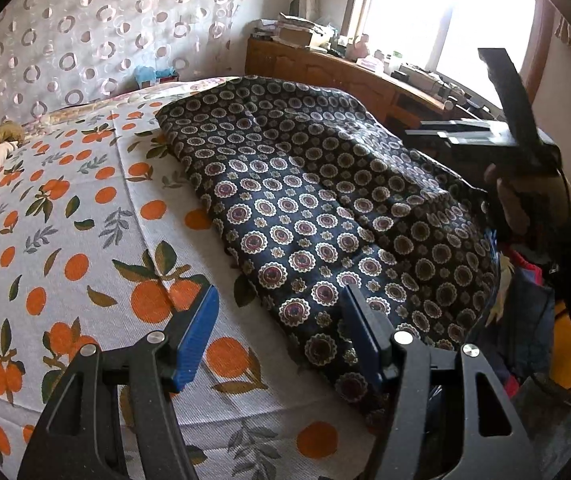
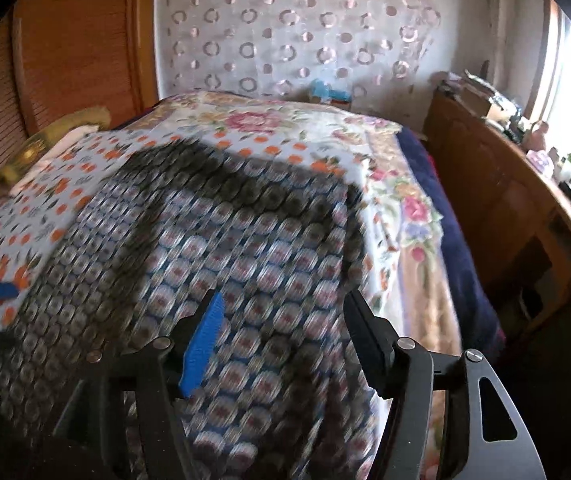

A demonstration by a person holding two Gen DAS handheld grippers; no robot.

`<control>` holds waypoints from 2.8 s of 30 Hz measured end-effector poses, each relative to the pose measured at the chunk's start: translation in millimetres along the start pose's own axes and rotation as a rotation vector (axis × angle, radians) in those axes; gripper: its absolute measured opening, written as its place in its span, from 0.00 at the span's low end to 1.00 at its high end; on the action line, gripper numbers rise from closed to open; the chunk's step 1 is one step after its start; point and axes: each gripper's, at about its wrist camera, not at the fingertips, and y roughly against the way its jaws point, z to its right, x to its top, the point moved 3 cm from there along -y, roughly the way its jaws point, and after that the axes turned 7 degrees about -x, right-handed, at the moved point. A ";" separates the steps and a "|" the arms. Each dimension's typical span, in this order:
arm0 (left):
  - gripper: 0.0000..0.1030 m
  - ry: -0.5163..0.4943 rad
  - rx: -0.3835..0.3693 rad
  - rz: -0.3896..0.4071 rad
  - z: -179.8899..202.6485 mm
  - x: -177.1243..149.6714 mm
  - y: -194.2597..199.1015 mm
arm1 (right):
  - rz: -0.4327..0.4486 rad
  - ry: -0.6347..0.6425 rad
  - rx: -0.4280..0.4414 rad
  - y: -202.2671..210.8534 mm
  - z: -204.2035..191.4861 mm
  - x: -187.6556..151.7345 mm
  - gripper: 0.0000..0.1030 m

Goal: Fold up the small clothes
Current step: 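Grasp the shirt edge with the right gripper and fold it over the bundle, then grasp the folded shirt with the left gripper while the right gripper grips its other end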

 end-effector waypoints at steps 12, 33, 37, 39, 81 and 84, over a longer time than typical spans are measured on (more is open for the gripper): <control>0.62 -0.010 0.021 -0.019 -0.5 -2.3 -1.7 | -0.042 0.009 0.051 17.9 -20.6 -45.6 0.62; 0.25 -0.032 -0.118 -0.080 13.5 -15.8 6.3 | -0.019 0.018 0.063 30.0 -37.6 -65.1 0.82; 0.03 -0.016 -0.176 -0.089 19.4 -12.9 6.9 | 0.006 0.019 0.087 46.3 -43.6 -65.6 0.82; 0.02 -0.029 -0.176 -0.052 25.9 -5.4 15.1 | 0.020 0.017 0.096 55.1 -45.7 -64.6 0.82; 0.01 0.031 -0.010 0.183 -26.0 110.0 21.2 | 0.133 -0.035 0.178 46.8 1.9 -7.6 0.05; 0.01 0.044 -0.008 0.186 -36.9 114.9 19.9 | 0.165 -0.024 0.162 42.0 -1.0 14.0 0.05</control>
